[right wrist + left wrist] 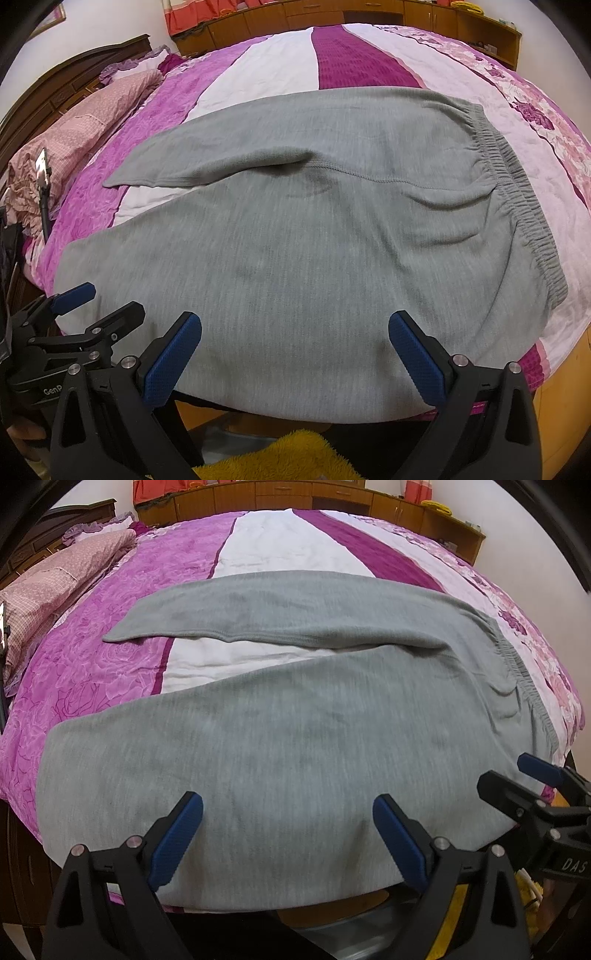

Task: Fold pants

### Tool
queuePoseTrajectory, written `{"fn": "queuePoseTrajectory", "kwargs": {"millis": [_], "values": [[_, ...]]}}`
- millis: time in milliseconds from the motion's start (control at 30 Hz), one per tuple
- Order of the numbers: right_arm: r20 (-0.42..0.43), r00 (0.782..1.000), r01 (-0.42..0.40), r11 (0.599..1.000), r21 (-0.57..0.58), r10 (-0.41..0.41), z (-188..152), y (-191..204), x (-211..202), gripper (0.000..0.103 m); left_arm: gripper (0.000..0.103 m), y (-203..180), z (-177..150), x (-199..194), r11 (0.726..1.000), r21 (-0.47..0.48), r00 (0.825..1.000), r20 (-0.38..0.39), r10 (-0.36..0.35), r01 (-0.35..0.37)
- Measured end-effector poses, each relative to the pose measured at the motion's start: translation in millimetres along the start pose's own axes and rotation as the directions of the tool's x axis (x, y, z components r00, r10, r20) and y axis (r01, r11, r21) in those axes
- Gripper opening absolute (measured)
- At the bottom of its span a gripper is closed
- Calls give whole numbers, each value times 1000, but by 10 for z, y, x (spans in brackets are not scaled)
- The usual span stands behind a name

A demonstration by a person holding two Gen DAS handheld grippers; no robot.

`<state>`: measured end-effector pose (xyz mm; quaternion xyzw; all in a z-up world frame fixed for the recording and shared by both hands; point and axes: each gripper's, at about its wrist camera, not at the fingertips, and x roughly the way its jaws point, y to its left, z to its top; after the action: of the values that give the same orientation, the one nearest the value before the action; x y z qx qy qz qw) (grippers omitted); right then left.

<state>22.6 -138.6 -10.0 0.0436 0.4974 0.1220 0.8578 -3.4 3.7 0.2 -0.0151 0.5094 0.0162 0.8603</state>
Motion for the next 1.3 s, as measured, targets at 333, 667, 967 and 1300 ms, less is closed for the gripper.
{"fn": "queuePoseTrajectory", "kwargs": {"millis": [333,667,967,1300], "values": [[-5,1000,-1,1000,4,1,-15,5,15,98,96,10,-2,13,1000,-2,1000,-3,0,0],[-8,1000,-2,1000,3,2,-27,8,23,98,96,13,0,13,1000,-1,1000,-4,-1,1],[-10,1000,-3,1000,4,3,-29,13,25,98,96,43,-3,26,1000,-5,1000,-12,-2,2],[-15,1000,-9,1000,8,9,-34,9,37,97,96,58,8,25,1000,-6,1000,-19,0,0]]}}
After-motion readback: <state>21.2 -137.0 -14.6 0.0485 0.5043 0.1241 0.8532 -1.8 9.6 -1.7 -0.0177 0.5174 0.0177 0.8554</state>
